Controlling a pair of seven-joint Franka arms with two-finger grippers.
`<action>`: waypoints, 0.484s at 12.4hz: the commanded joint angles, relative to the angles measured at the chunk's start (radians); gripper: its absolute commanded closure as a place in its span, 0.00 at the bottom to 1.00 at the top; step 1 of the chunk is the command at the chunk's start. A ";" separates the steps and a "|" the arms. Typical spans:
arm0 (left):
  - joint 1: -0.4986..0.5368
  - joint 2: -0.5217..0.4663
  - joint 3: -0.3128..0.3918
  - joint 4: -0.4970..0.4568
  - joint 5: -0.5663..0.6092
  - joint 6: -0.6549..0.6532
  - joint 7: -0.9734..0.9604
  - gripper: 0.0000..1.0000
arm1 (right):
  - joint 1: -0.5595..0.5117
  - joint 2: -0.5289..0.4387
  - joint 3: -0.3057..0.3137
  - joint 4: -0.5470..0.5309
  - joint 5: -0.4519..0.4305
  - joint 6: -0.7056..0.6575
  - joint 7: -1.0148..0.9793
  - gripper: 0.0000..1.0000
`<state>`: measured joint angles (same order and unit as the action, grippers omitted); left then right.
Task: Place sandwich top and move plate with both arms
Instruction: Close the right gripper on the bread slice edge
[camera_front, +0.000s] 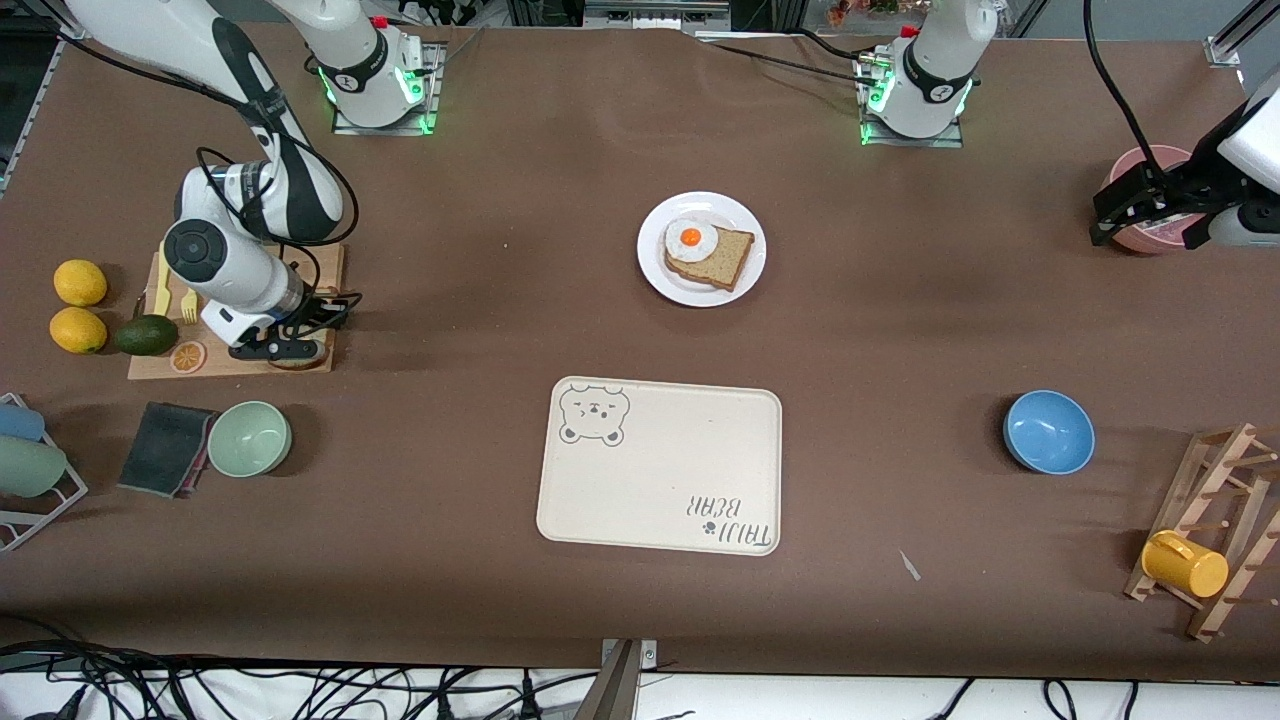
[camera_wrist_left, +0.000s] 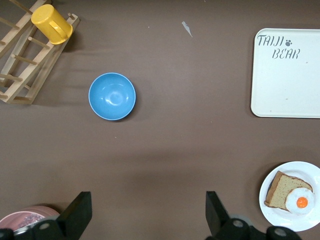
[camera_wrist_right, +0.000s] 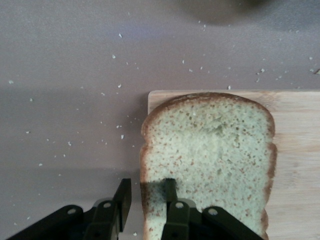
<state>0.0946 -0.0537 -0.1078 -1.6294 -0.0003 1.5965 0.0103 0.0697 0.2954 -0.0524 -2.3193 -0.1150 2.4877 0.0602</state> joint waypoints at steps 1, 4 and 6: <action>0.004 0.017 -0.003 0.036 0.023 -0.024 0.003 0.00 | -0.004 0.024 0.000 -0.026 -0.011 0.032 0.007 0.80; 0.002 0.015 -0.006 0.036 0.023 -0.024 0.002 0.00 | -0.004 0.037 0.000 -0.060 -0.011 0.098 0.007 0.93; 0.002 0.017 -0.007 0.036 0.023 -0.024 0.003 0.00 | -0.002 0.036 0.000 -0.058 -0.011 0.091 0.007 1.00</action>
<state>0.0950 -0.0537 -0.1079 -1.6293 -0.0003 1.5965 0.0103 0.0686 0.2934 -0.0596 -2.3443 -0.1200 2.5372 0.0605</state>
